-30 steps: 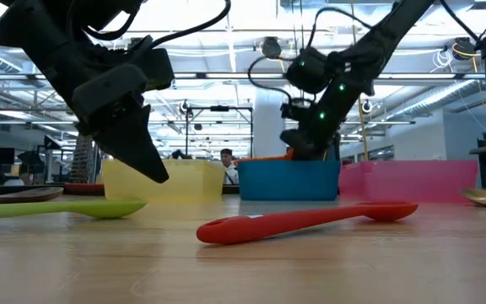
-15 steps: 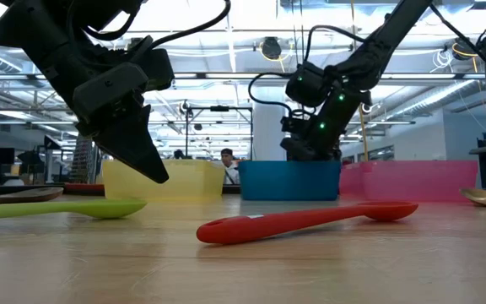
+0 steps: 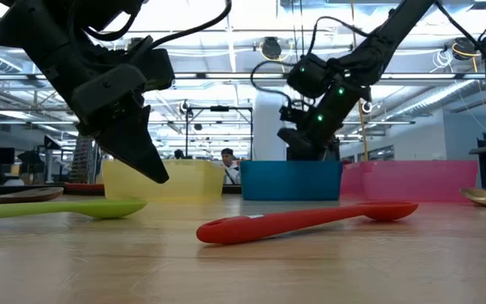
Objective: Pick & Place Kitchen Items
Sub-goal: Put the orange spatula into the blue bin
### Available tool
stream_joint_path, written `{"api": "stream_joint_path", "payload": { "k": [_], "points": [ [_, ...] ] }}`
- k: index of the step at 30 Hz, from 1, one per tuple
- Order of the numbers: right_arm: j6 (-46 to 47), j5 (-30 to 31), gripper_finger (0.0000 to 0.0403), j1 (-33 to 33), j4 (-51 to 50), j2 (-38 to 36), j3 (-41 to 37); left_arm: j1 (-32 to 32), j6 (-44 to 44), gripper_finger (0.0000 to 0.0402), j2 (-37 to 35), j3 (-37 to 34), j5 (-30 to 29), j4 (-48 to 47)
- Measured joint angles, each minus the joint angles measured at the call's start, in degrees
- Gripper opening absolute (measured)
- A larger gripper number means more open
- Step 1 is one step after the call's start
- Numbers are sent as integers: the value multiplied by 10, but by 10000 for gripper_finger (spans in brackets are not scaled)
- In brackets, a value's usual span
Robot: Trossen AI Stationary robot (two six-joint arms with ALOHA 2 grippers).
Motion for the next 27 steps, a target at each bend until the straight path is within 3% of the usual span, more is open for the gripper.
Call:
{"api": "stream_joint_path", "payload": {
  "k": [7,14,20,27],
  "points": [
    [-69,-13,64,0,79,-23,0,16,1,67,0,0,0,0],
    [-82,-77,114,0,125,-22,0,26,1,67,0,0,0,1],
    [-82,-76,143,0,135,-21,0,26,1,67,0,0,0,1],
    [-82,-76,146,0,160,9,1,26,3,67,0,0,0,2]
  ]
}}
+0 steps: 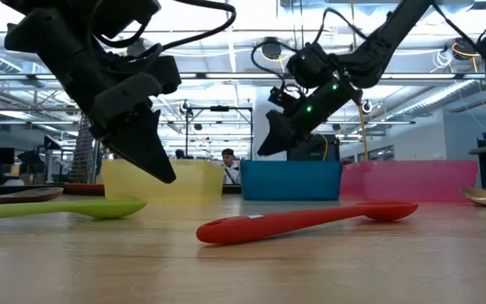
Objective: Pick & Place Kitchen Items
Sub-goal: Put the orange spatula into the blue bin
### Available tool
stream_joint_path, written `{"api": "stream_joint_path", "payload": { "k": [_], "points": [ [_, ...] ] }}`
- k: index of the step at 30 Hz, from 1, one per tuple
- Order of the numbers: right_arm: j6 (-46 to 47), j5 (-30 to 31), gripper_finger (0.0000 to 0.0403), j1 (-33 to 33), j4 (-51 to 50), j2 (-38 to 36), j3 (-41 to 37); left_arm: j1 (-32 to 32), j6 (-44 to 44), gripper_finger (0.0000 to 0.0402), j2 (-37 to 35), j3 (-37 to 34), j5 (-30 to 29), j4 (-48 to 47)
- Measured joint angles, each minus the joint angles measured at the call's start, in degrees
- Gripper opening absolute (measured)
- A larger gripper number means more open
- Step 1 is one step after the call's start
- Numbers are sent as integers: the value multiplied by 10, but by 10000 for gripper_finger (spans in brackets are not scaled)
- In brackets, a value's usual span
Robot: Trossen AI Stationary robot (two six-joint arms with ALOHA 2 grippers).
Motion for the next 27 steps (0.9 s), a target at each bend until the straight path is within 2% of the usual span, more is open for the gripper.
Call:
{"api": "stream_joint_path", "payload": {
  "k": [8,13,16,19,24,27],
  "points": [
    [-33,12,146,-5,69,58,0,0,16,67,0,0,0,0],
    [-57,125,146,-20,76,66,0,0,16,67,0,0,1,0],
    [-58,154,146,-33,74,66,0,0,17,67,0,0,3,0],
    [-48,136,146,-44,74,66,0,0,17,67,0,0,3,0],
    [-38,-7,146,-48,81,66,0,0,17,67,0,0,3,0],
    [-39,-13,146,-42,102,66,0,0,17,67,0,0,3,0]
  ]
}}
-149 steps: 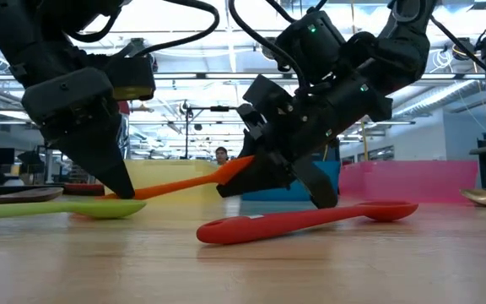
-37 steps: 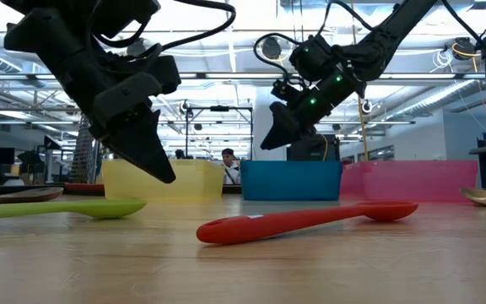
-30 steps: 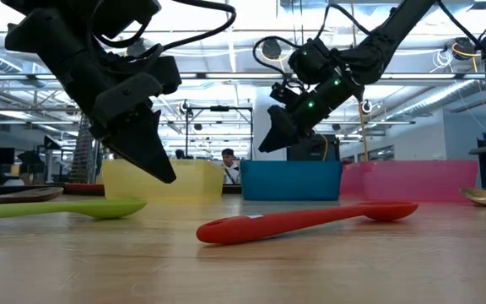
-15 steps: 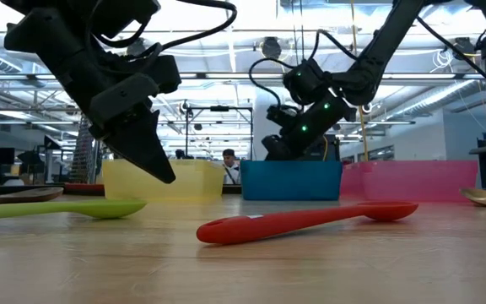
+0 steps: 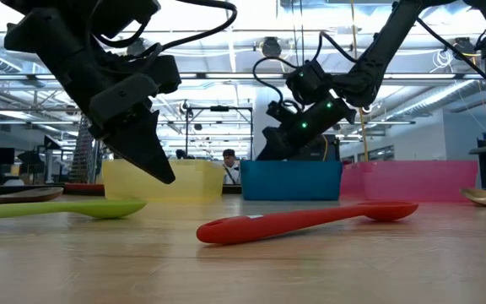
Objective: Pick & Place Kitchen Items
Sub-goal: Put the orange spatula into the blue bin
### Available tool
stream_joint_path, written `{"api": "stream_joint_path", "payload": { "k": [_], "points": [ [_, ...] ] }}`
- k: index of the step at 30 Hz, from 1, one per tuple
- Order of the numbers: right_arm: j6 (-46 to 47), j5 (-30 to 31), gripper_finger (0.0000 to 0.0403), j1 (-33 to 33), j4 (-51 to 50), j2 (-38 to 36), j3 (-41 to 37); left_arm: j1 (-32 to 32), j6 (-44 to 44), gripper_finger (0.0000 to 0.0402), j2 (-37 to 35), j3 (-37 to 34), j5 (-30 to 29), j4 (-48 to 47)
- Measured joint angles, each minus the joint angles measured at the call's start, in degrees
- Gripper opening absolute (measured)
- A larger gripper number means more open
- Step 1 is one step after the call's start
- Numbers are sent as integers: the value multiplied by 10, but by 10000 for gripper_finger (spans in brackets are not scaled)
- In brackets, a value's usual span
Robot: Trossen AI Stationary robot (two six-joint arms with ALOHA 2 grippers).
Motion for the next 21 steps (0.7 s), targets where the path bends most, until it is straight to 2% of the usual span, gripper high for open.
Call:
{"api": "stream_joint_path", "payload": {
  "k": [10,16,21],
  "points": [
    [-5,-15,146,0,13,2,0,0,8,67,0,0,1,0],
    [-9,-13,146,0,20,34,0,3,9,67,0,0,0,0],
    [-13,60,146,1,22,48,-1,3,9,67,0,0,1,1]
  ]
}}
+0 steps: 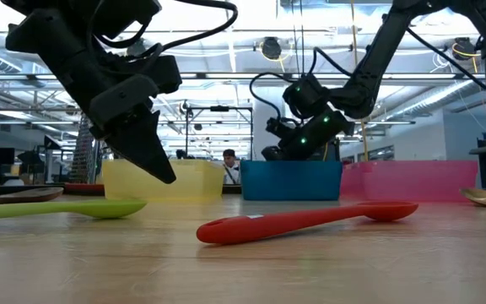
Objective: Pick & Place Kitchen Items
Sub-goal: Put the orange spatula into the blue bin, then put the pink spatula into the blue bin
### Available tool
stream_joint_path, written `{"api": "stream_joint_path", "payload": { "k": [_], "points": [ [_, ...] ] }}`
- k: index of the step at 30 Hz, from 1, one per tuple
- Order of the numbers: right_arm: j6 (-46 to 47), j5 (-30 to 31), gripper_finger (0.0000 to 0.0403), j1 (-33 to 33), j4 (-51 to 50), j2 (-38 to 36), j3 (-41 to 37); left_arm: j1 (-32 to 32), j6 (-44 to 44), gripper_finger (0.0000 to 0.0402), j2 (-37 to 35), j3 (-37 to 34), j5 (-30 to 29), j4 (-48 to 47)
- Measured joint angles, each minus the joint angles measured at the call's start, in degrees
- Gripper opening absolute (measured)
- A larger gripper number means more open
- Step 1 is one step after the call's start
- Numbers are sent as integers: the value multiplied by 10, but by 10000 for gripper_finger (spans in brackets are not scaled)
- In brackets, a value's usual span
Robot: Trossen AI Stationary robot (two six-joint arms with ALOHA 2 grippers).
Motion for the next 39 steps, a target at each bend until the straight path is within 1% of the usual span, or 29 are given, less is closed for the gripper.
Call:
{"api": "stream_joint_path", "payload": {
  "k": [2,6,11,13,17,19,25,29,32,37,39],
  "points": [
    [-4,26,146,-1,2,-1,0,0,1,67,0,0,0,2],
    [-4,58,146,-2,1,-1,0,0,1,67,0,0,0,2],
    [-4,57,146,-4,1,-1,0,0,0,67,0,0,0,3],
    [-4,42,146,-3,1,-1,0,0,1,67,0,0,0,3],
    [-4,-34,146,8,-1,-6,0,0,1,67,0,0,6,3],
    [-5,-60,146,18,0,-17,0,0,1,67,0,0,17,3],
    [-32,-60,146,59,1,-62,1,-2,1,67,0,12,42,4],
    [-34,-61,146,88,-4,-91,1,-11,-14,67,0,23,45,-6],
    [-36,-61,146,106,-22,-108,1,-22,-38,67,0,47,46,-51],
    [-52,-61,146,135,-37,-122,1,-47,-93,67,0,118,48,-187],
    [-58,-61,146,146,-35,-123,1,-56,-137,67,0,145,69,-234]
  ]
}}
